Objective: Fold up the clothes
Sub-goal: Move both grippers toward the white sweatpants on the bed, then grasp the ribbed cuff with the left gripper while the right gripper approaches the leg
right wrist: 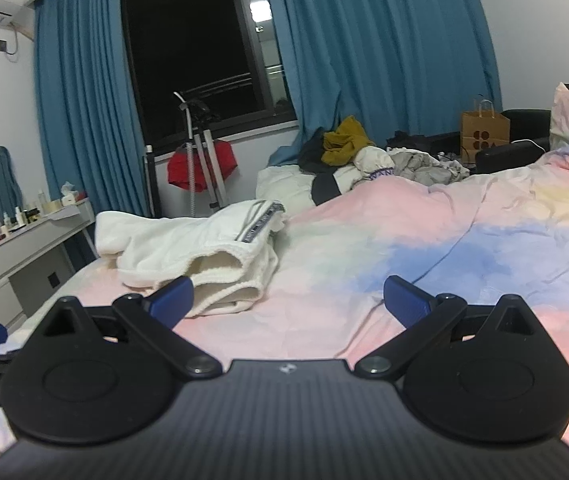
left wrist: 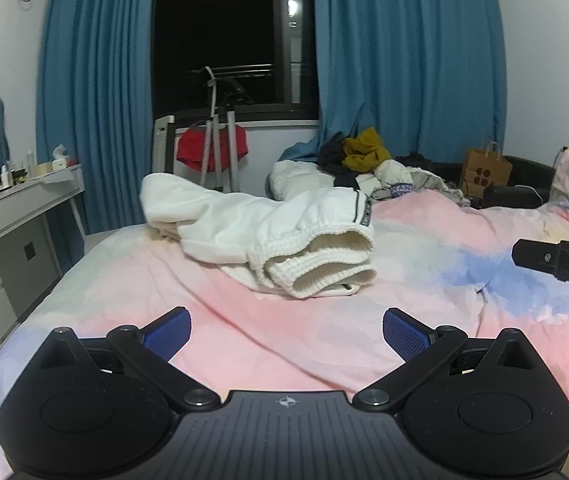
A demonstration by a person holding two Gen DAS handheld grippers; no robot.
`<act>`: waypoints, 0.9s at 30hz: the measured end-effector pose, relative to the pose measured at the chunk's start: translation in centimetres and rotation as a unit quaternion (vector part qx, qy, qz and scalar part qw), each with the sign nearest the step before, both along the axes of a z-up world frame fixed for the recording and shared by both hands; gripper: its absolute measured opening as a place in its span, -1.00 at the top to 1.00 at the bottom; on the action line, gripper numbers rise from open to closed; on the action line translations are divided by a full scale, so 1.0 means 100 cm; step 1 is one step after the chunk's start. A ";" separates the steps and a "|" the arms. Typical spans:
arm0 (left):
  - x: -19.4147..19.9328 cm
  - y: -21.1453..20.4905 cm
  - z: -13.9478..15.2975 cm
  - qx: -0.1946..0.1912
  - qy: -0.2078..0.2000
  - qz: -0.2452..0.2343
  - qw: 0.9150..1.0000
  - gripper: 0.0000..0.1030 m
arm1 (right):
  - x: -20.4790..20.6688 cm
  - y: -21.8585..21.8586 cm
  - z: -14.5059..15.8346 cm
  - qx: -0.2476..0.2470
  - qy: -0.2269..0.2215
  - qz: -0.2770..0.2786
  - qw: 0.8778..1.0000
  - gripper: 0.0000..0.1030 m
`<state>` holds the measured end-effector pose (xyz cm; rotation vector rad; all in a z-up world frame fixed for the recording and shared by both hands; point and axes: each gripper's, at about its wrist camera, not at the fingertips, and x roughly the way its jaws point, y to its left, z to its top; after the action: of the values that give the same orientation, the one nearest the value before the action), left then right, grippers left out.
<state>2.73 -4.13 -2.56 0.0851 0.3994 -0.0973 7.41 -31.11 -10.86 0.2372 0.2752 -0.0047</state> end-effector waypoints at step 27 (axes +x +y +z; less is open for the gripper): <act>0.233 -0.136 -0.068 0.185 -0.056 -0.071 0.978 -1.00 | 0.048 -0.038 -0.049 0.088 0.073 -0.073 0.991 -1.00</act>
<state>26.01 -17.74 -9.37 0.4857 0.2943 -0.1580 12.24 -34.93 -15.74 0.4328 0.4034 -0.1436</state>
